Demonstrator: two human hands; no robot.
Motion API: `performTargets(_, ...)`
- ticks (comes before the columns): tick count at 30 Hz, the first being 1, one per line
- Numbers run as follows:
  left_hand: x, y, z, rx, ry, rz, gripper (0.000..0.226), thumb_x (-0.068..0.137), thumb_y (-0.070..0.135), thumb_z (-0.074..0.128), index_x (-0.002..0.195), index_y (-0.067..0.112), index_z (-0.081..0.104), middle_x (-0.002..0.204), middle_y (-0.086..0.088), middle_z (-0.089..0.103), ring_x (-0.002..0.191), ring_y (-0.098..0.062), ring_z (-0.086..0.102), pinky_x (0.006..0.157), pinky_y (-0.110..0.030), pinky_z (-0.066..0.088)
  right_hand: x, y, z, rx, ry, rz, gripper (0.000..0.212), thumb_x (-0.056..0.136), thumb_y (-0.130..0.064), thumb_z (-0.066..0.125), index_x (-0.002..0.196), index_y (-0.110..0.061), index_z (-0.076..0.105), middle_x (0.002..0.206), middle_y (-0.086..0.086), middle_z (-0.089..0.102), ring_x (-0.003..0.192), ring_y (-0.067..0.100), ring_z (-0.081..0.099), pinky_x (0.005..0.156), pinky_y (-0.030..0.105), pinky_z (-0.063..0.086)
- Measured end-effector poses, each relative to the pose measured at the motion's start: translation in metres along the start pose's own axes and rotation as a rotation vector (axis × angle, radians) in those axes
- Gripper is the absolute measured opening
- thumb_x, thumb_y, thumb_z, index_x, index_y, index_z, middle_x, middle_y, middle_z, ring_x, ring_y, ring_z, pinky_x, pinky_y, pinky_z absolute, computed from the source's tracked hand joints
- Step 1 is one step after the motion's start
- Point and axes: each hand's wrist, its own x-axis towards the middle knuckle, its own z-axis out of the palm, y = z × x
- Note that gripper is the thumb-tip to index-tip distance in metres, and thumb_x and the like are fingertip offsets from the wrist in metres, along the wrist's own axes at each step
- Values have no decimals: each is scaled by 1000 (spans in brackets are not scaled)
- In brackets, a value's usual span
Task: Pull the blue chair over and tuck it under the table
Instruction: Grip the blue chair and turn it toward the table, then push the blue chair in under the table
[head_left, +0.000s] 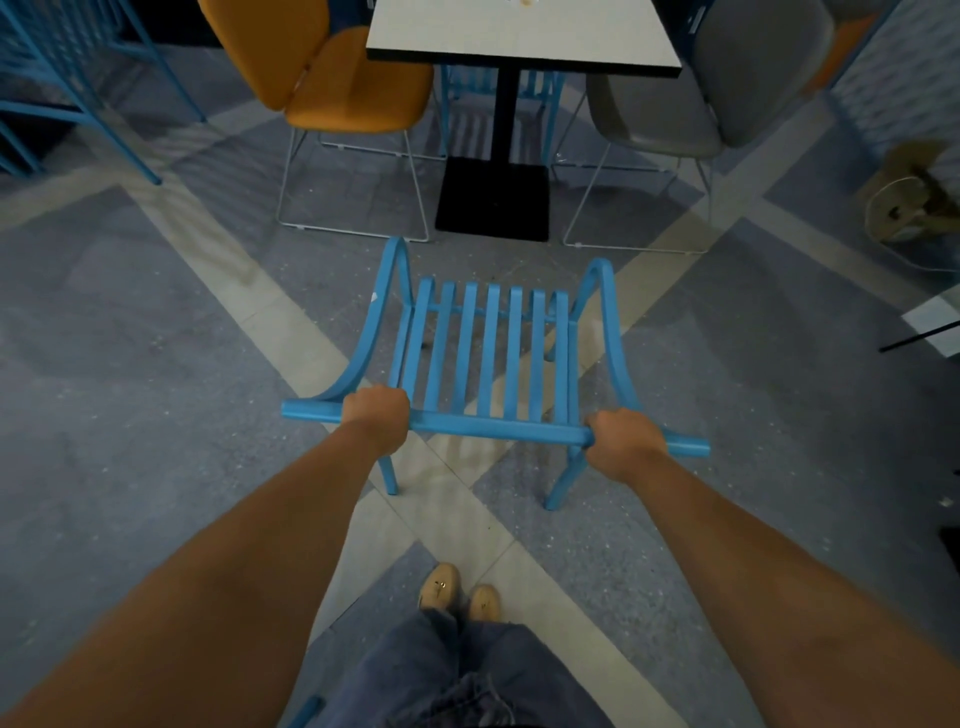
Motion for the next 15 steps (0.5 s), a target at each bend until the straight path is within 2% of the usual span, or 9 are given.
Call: performTargets(15, 46, -13, -24, -46, 21, 74, 28, 90, 11, 50, 116, 10, 62, 114, -10, 65, 103, -28, 64, 88, -39, 53, 43, 4, -24, 12, -43, 1, 27, 88, -21, 57, 111, -12, 66, 111, 12, 69, 104, 30, 66, 88, 40, 54)
